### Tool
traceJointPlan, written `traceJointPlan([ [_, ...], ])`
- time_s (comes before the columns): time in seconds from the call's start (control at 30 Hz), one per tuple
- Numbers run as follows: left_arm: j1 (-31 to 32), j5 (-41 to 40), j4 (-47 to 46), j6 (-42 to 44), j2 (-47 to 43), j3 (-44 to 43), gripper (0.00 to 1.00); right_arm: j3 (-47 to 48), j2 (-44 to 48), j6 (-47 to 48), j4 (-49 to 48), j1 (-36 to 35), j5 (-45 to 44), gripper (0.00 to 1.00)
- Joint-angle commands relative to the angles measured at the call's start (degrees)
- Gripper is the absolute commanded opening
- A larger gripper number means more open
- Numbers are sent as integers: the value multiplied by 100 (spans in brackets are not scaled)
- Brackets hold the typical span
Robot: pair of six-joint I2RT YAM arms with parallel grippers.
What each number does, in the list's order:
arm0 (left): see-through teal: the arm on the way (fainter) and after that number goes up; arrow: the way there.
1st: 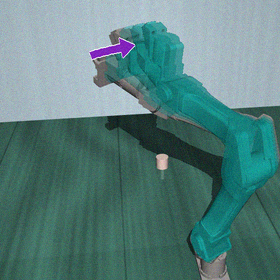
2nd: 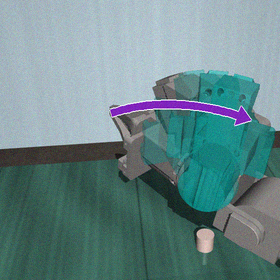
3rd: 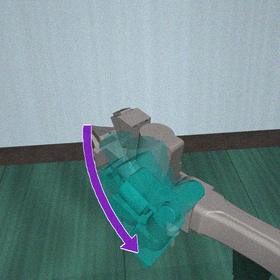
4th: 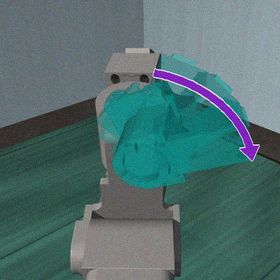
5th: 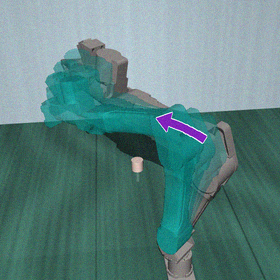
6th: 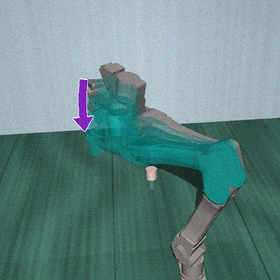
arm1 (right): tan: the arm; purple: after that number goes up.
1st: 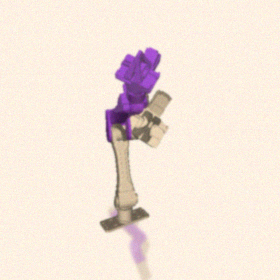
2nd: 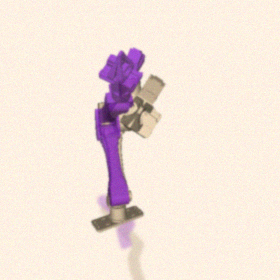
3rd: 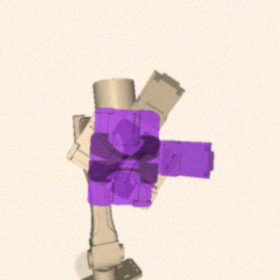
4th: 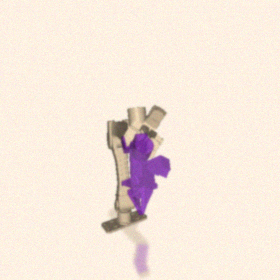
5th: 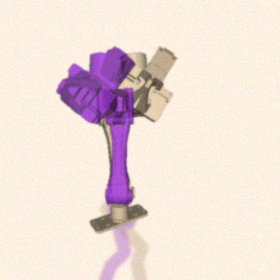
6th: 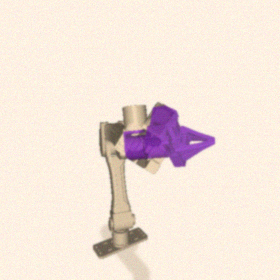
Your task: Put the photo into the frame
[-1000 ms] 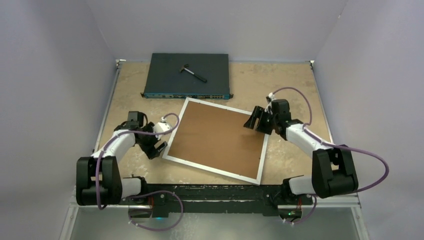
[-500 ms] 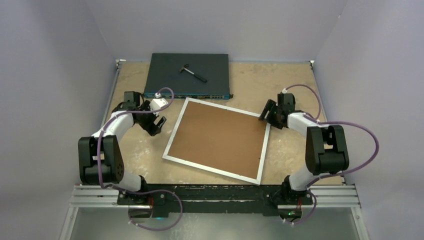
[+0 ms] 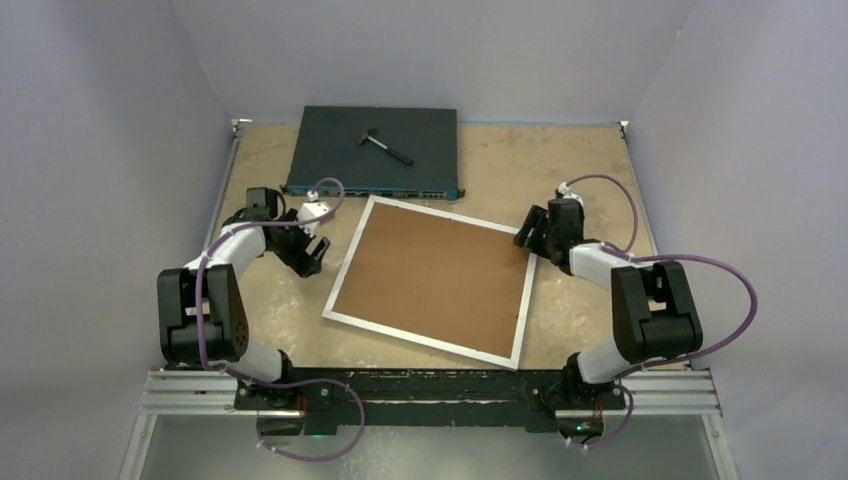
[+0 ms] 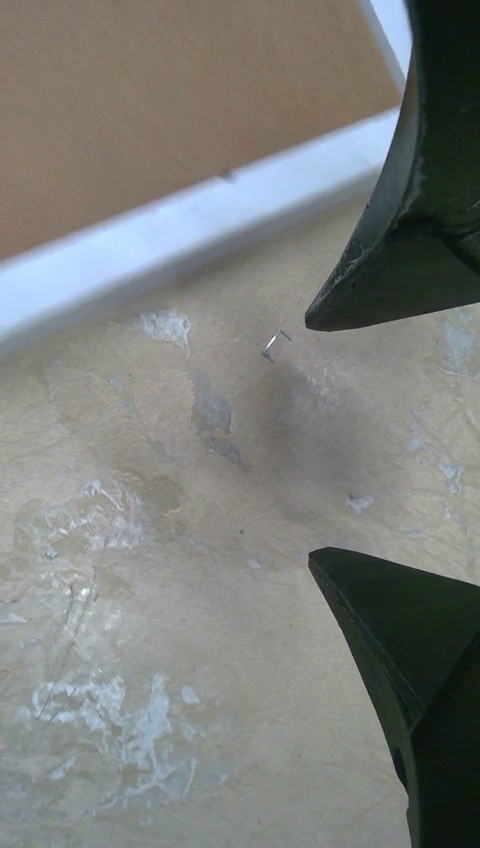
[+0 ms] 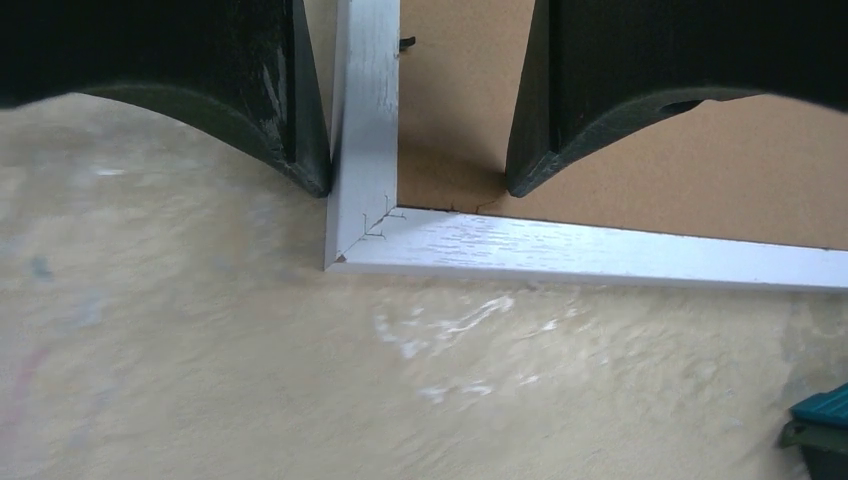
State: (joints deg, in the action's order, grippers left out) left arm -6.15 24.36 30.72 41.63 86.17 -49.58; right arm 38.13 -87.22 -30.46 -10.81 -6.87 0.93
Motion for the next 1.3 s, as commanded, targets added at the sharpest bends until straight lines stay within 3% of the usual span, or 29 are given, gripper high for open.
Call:
traceJointPlan([
  [0.0,-35,523,176,72,97,-171,76,-74,-164,-739,298,-961,1294,65],
  [0.2,-23,909,790,598,318,-64,63,488,-439,-531,681,-1081,983,65],
  [0.43,-35,715,673,608,78,141,61,406,-357,-673,618,-1130,1225,65],
  [0.63,-42,945,893,475,267,-533,60,821,356,-392,1400,-1052,1178,68],
  [0.8,-168,1311,1866,1062,245,-1273,72,2041,-21,352,1643,-747,745,70],
  [0.9,-202,1326,2827,2053,245,-1481,84,2704,-831,643,1502,-713,892,70],
  [1.03,-209,636,3336,3172,-134,-867,91,3451,-1971,881,1544,-710,1322,68],
  [1.27,-206,-614,3425,4035,-726,13,93,3323,-2226,898,1400,-710,1728,67],
])
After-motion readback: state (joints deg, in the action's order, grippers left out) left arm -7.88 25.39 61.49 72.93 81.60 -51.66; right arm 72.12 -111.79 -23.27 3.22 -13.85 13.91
